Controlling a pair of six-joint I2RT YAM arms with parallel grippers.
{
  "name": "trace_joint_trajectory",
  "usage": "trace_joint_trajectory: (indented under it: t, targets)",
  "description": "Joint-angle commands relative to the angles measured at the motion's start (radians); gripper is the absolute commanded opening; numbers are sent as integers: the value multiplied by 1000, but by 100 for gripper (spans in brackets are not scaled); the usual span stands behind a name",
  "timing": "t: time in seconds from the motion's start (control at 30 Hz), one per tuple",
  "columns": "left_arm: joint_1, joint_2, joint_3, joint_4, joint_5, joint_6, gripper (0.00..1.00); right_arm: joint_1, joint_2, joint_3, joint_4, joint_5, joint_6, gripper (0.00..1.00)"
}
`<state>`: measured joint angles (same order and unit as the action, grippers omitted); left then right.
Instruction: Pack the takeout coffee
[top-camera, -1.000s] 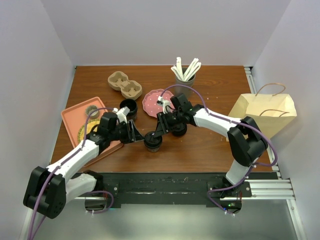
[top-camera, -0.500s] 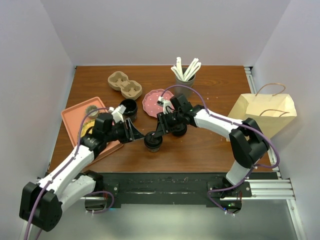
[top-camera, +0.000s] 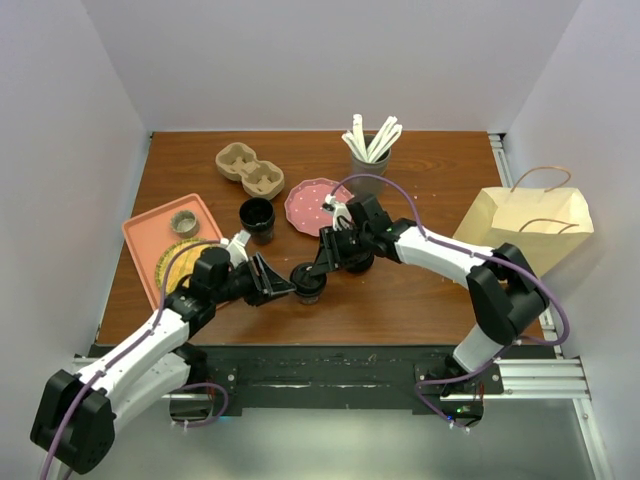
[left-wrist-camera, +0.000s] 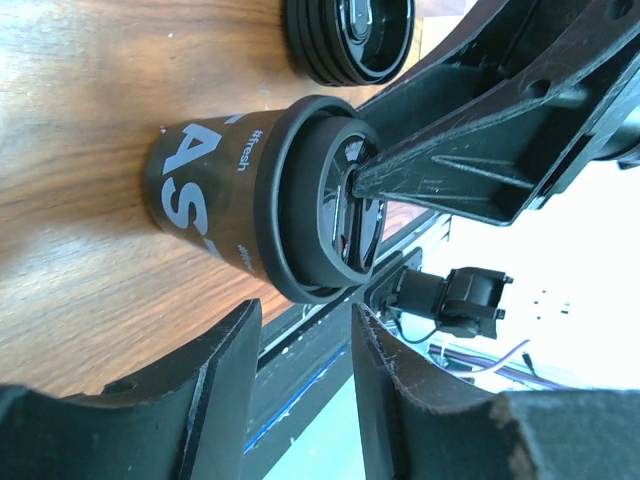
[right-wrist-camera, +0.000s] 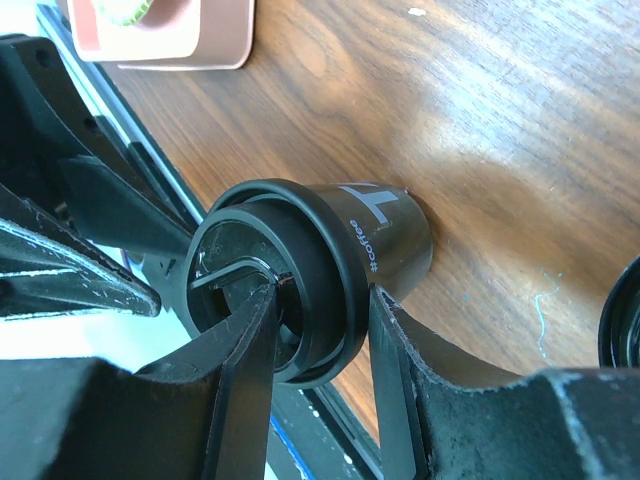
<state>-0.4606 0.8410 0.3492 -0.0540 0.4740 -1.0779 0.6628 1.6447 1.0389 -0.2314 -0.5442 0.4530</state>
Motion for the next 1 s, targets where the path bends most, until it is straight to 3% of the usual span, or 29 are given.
trace_joint_trajectory:
  t: [0.0, 0.5, 0.73, 0.97]
  targets:
    - [-16, 9, -26, 123, -14, -71, 46, 3, 1, -88, -25, 136, 19, 27]
    - [-50, 104, -21, 160, -52, -54, 43, 4, -13, -139, 33, 121, 59, 29]
    - [-64, 136, -23, 146, -83, -39, 36, 3, -10, -148, 50, 107, 65, 30]
    - [-75, 152, -33, 123, -115, -25, 21, 4, -9, -174, 73, 105, 72, 29]
